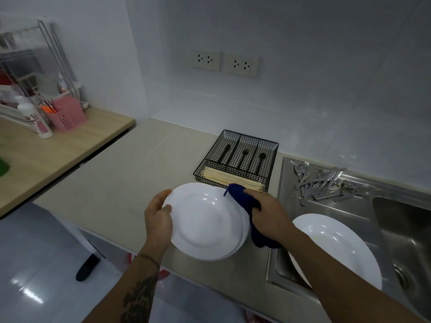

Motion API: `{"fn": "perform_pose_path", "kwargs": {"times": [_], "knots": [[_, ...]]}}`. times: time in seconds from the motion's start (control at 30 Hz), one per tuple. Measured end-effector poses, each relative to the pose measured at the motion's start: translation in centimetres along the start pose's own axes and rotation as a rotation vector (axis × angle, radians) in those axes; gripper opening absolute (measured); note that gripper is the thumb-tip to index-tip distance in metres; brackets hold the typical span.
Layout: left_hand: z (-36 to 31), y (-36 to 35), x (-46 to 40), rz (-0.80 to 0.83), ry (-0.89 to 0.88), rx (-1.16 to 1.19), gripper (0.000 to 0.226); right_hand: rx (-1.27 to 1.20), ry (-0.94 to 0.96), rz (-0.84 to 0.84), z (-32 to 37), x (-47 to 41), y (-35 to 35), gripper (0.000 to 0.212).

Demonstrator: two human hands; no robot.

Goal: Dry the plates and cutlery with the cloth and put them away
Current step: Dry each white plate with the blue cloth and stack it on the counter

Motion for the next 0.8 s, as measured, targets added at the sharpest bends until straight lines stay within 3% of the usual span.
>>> {"fn": "perform_pose_path", "kwargs": {"times": [0.27,0.47,0.57,0.67,0.8], "knots": [[-0.3,1.1,-0.3,-0.06,-0.122,-0.225,0.044,0.048,0.044,0.011,0.1,0.5,-0.9,0.057],[0.4,0.8,-1.0,0.019,-0.127,-0.366,0.042,0.036,0.04,0.003,-1.1,1.0,-0.8,0.058],[-0.9,-0.3,-0.9,0.036,-0.321,-0.515,0.041,0.043,-0.003,-0.004,-2.6,1.4,0.2,0.059],[-2.7,-4.6,0.2,0.128,-0.514,-0.541,0.04,0.044,-0.061,-0.036,-4.9,2.2,2.0,0.059],[-2.0,-13.1,3.5,0.385,-0.536,-0.493,0.038,0.068,-0.16,-0.086,-8.7,4.3,5.2,0.06]]}}
Point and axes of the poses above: each hand's wrist, its own x-axis away from the middle knuckle, its own y-axis out of the back of the hand, z = x × y, the point moved 8 cm from there along -x, towards the middle knuckle, and after that the axes turned 8 degrees about x, right-handed, at the moved point
